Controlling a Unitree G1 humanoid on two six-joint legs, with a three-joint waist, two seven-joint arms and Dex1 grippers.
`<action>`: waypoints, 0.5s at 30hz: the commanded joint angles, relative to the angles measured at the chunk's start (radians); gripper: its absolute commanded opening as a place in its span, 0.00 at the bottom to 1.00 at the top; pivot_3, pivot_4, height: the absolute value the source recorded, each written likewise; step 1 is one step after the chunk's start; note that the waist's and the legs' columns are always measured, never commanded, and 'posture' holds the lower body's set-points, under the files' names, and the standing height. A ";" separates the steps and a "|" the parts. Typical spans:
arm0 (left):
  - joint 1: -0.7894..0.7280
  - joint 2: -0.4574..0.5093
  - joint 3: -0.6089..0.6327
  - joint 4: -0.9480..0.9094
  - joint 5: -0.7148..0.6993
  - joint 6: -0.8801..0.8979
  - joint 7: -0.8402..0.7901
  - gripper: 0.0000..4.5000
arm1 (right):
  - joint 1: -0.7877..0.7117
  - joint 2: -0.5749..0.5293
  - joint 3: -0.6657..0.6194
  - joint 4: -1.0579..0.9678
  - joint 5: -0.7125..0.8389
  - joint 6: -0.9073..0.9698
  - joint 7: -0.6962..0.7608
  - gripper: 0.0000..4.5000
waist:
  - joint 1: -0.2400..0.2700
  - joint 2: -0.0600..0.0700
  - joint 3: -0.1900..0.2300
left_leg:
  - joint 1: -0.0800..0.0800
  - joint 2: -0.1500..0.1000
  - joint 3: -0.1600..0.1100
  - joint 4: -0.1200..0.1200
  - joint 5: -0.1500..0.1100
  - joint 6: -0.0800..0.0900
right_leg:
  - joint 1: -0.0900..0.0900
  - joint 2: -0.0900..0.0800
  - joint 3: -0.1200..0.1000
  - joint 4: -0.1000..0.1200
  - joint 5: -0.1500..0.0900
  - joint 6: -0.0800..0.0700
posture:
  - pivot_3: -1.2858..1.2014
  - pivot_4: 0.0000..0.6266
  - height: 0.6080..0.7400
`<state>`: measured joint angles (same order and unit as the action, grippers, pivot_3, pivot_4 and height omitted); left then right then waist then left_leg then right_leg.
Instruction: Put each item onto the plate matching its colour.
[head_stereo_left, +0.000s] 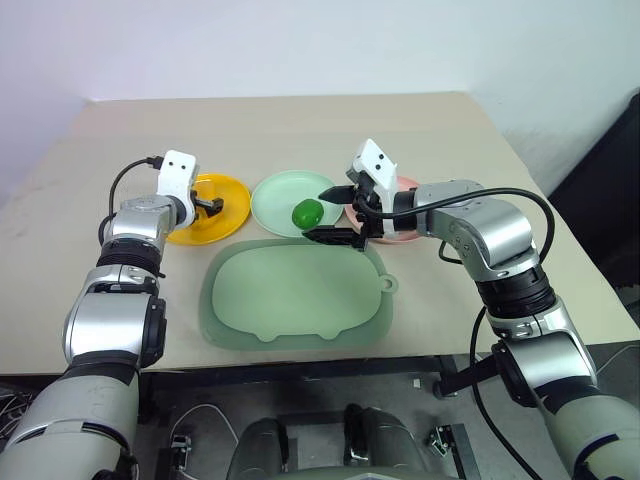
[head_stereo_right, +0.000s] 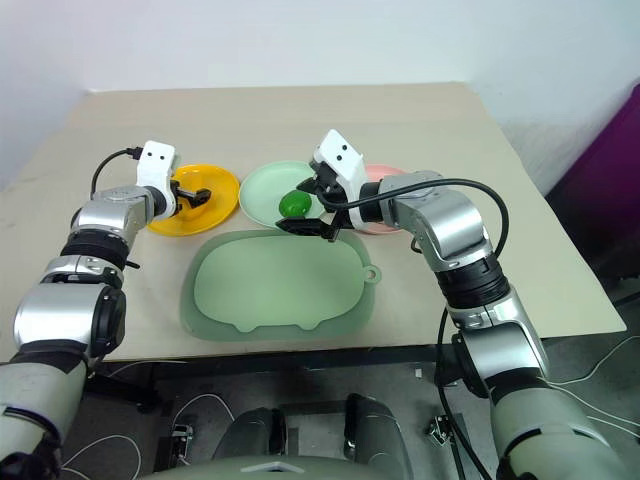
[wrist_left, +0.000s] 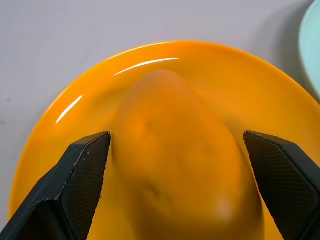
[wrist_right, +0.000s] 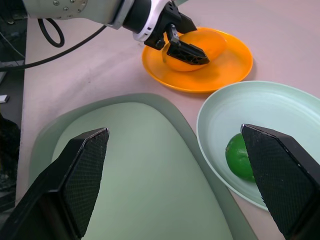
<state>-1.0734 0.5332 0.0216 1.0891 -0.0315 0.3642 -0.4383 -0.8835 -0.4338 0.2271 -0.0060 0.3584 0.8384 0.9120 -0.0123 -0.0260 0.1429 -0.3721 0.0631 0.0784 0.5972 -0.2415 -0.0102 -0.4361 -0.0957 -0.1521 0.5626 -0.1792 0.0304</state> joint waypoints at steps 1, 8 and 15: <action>-0.027 0.031 0.008 -0.110 0.008 0.027 -0.011 0.99 | -0.013 -0.008 -0.025 -0.029 0.011 -0.009 0.003 1.00 | 0.000 0.000 0.000 | 0.000 0.000 0.000 0.000 0.000 0.000 | 0.000 0.000 0.000 0.000 0.000 0.000 | 0.52 0.24 1.00; 0.005 0.063 0.022 -0.281 -0.003 0.109 -0.017 0.99 | -0.018 0.001 -0.023 -0.014 0.006 -0.026 0.000 1.00 | -0.001 0.000 0.000 | 0.000 0.000 0.000 0.000 0.000 0.000 | 0.000 0.000 0.000 0.001 0.000 0.000 | 0.52 0.24 1.00; 0.090 0.042 0.082 -0.538 -0.097 0.202 -0.070 0.99 | -0.038 0.026 -0.058 0.084 -0.013 -0.059 -0.061 1.00 | -0.001 0.000 0.000 | 0.001 0.000 0.000 0.000 0.000 0.000 | 0.000 0.000 0.000 0.001 0.000 0.000 | 0.52 0.24 1.00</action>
<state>-0.9795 0.5739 0.0726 0.6285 -0.0998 0.5569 -0.4946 -0.8869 -0.4113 0.2130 0.0710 0.3457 0.7995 0.8662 -0.0128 -0.0259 0.1430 -0.3715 0.0633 0.0785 0.5976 -0.2415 -0.0101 -0.4357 -0.0956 -0.1519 0.5634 -0.1791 0.0303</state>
